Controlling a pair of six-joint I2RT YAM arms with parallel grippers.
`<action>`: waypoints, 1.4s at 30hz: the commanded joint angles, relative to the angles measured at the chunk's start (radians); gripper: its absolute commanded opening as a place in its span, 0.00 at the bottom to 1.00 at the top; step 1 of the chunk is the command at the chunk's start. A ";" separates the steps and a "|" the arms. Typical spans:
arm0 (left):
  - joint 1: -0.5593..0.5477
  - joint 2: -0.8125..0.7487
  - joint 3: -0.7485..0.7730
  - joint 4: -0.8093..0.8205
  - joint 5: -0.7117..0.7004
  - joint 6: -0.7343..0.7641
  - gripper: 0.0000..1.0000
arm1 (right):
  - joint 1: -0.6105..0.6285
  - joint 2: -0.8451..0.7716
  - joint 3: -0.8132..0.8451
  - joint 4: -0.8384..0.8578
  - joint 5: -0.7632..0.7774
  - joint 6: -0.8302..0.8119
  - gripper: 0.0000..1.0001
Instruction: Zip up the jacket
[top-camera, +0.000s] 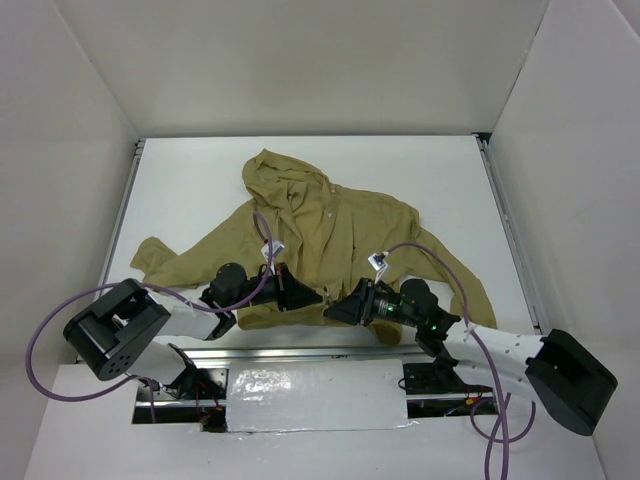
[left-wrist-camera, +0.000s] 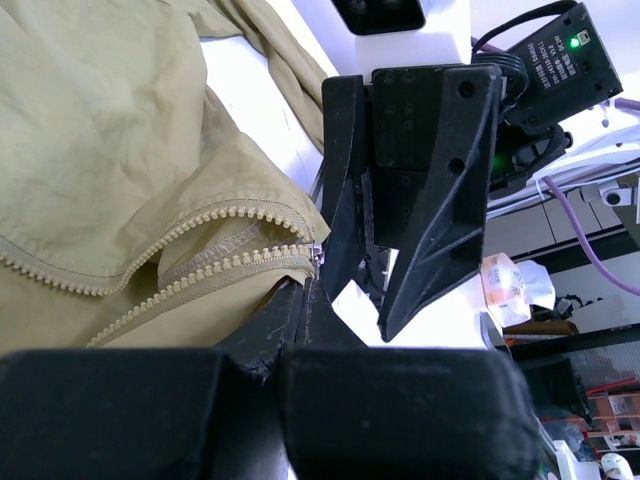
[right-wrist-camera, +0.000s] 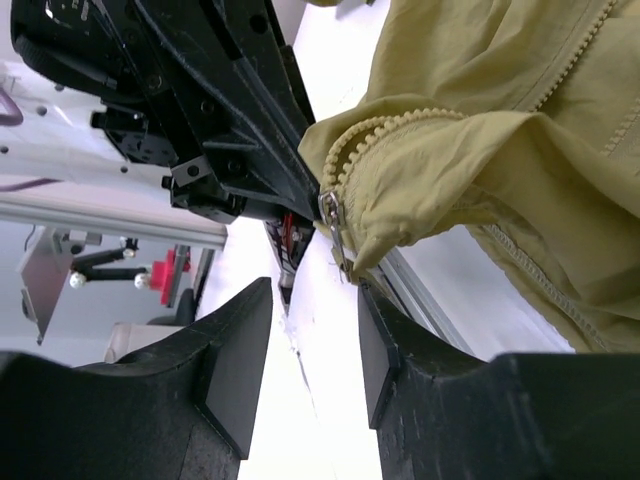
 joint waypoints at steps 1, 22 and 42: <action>0.005 0.010 0.003 0.104 0.023 0.004 0.00 | 0.014 0.016 -0.008 0.096 0.047 0.021 0.46; 0.007 0.039 0.003 0.159 0.035 -0.020 0.00 | 0.032 0.060 -0.005 0.140 0.130 0.044 0.23; 0.003 -0.007 -0.011 0.109 0.038 0.056 0.00 | 0.043 -0.052 0.070 -0.131 0.130 0.363 0.00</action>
